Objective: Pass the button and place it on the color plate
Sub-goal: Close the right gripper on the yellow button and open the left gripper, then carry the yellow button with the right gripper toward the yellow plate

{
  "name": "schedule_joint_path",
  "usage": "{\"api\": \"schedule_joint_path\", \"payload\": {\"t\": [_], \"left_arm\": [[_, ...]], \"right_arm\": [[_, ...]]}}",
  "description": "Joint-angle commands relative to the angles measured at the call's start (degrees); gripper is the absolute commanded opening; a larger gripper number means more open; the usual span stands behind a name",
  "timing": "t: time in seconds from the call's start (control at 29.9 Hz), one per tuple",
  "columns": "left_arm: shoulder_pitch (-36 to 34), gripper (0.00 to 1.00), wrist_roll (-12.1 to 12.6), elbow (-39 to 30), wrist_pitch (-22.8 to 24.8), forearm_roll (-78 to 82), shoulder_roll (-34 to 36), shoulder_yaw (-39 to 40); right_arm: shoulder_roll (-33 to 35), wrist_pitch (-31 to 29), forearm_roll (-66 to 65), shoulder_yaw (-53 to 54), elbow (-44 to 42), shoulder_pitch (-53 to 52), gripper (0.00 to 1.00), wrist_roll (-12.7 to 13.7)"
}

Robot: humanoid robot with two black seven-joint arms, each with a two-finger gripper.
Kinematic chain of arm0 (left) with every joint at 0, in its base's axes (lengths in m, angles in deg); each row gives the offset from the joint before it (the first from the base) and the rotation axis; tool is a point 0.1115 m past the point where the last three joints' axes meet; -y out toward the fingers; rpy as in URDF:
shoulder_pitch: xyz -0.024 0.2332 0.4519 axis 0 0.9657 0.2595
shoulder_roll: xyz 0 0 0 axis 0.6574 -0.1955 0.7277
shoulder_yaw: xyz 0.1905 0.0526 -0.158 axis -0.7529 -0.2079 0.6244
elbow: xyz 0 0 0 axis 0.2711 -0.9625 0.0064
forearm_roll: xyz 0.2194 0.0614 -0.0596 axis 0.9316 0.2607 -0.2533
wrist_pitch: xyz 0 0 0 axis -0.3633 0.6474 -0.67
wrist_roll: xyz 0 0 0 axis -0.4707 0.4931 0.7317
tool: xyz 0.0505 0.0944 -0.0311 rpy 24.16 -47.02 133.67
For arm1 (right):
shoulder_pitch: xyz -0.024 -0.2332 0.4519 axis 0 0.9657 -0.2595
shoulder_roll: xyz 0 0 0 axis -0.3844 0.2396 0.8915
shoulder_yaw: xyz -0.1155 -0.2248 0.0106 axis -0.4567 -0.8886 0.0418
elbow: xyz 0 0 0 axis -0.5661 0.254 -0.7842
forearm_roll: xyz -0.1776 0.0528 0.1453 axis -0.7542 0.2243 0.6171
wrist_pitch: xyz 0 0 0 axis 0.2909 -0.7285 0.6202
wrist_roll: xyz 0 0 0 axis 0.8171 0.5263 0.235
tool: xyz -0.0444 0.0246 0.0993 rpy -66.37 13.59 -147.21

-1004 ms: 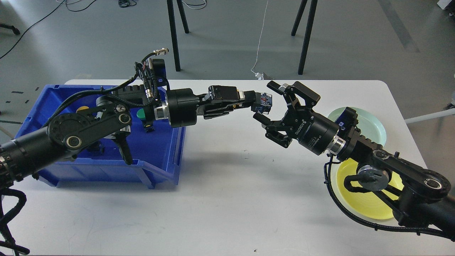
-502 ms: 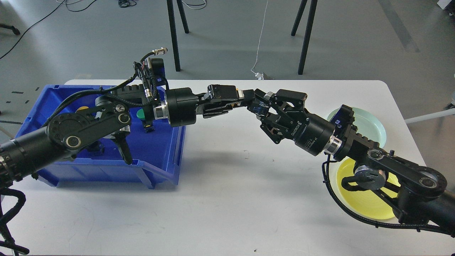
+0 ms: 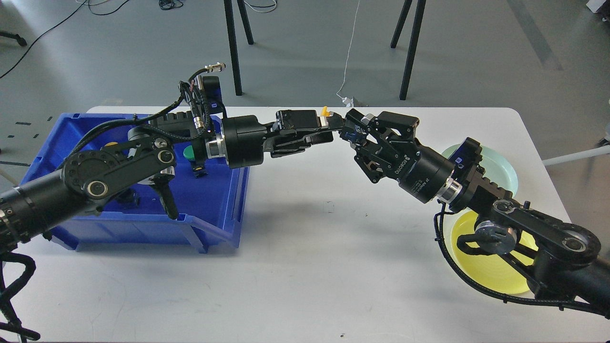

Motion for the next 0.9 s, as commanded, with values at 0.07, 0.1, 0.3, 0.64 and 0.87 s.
{"api": "schedule_joint_path", "payload": {"t": [0.07, 0.1, 0.3, 0.64, 0.87], "left_arm": [[0.05, 0.82, -0.07, -0.06, -0.09, -0.12, 2.81, 1.16], [0.05, 0.83, -0.07, -0.14, -0.09, -0.21, 4.12, 2.21], [0.58, 0.85, -0.07, -4.0, -0.09, 3.99, 19.05, 2.05], [1.19, 0.84, -0.07, -4.01, -0.09, 50.21, 33.57, 1.26], [3.74, 0.83, -0.07, 2.83, -0.09, 60.34, 33.67, -0.5]], "right_arm": [[3.05, 0.59, 0.06, 5.85, 1.82, 4.12, 0.0, 0.13], [4.62, 0.59, -0.03, 7.43, 3.22, 5.35, 0.0, 0.13], [24.2, 1.64, -5.11, 17.98, 10.35, 15.1, 0.0, 0.13], [46.38, 11.84, -15.75, 19.31, 10.09, 30.05, 0.0, 0.13], [46.3, 12.9, -17.34, 16.86, 10.09, 31.38, 0.0, 0.13]]}}
